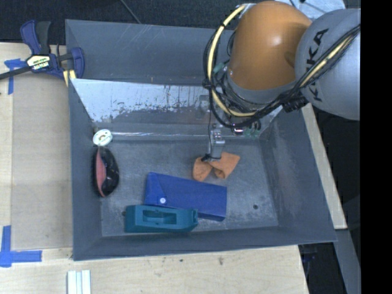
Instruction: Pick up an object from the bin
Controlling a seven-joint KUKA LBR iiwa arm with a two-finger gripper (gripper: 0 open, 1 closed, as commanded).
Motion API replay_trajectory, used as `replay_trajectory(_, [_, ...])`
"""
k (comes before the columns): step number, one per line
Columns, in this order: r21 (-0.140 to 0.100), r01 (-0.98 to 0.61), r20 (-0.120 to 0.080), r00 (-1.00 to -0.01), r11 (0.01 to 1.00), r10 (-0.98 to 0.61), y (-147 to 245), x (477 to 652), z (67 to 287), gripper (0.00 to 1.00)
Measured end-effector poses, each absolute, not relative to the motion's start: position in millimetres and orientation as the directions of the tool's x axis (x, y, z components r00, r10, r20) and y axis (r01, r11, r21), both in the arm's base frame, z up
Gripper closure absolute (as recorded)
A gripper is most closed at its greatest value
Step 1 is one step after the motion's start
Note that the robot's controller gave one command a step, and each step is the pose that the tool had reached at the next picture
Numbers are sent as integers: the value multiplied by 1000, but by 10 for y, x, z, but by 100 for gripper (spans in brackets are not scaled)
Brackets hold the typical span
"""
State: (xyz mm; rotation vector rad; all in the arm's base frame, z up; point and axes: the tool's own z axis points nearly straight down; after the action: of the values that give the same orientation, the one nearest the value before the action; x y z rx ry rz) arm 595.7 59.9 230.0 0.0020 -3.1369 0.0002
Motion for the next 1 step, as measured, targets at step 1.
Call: replay_trajectory(1, [1,0,-4,-1000,1000,0,598,5972,2349,0])
